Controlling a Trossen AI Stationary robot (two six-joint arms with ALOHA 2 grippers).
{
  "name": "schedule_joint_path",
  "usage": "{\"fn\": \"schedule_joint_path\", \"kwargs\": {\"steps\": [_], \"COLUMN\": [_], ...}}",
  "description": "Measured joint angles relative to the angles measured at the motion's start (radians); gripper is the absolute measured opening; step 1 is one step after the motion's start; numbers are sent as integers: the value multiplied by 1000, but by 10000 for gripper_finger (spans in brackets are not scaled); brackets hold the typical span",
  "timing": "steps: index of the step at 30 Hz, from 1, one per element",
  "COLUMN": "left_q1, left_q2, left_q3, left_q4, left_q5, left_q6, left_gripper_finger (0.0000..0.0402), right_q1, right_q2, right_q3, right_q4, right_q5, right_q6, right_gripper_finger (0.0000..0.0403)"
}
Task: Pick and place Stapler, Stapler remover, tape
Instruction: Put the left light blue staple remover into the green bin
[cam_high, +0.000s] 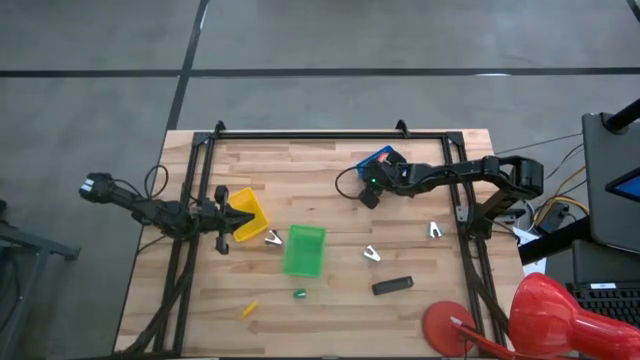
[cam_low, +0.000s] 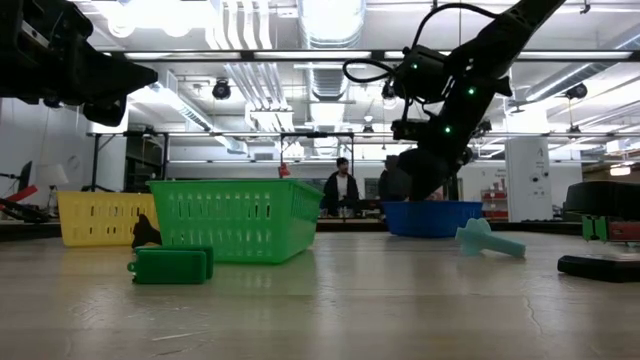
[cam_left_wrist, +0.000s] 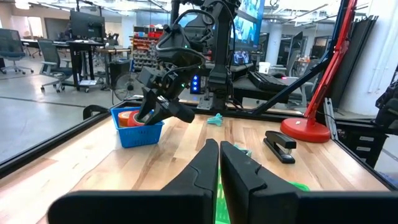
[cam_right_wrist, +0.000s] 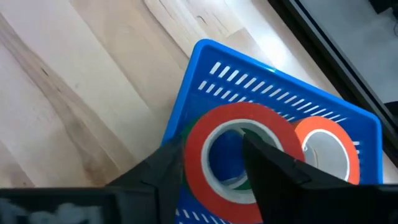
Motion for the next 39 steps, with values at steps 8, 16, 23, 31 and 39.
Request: {"fn": "schedule_joint_path", "kwargs": {"steps": [8,16,23,31,39], "left_q1": [0,0,0,0,0], "left_q2": [0,0,0,0,0], "left_q3": [0,0,0,0,0], "left_q4": [0,0,0,0,0], "left_q5": [0,0,0,0,0], "left_q6": [0,0,0,0,0], "left_gripper_finger": [19,19,21,19,19], "right_q1": [40,56,131,287,434], "right_q2": [-36,-122,-216,-265,-232], "right_q3": [1,1,-13,-53,-66], "right_q4": [2,-2,-10,-43,-54], "right_q5": [-3,27,8,-157,-178], "right_q6": [-38,-32,17,118,221], "right_gripper_finger": [213,224,226,220,207]}}
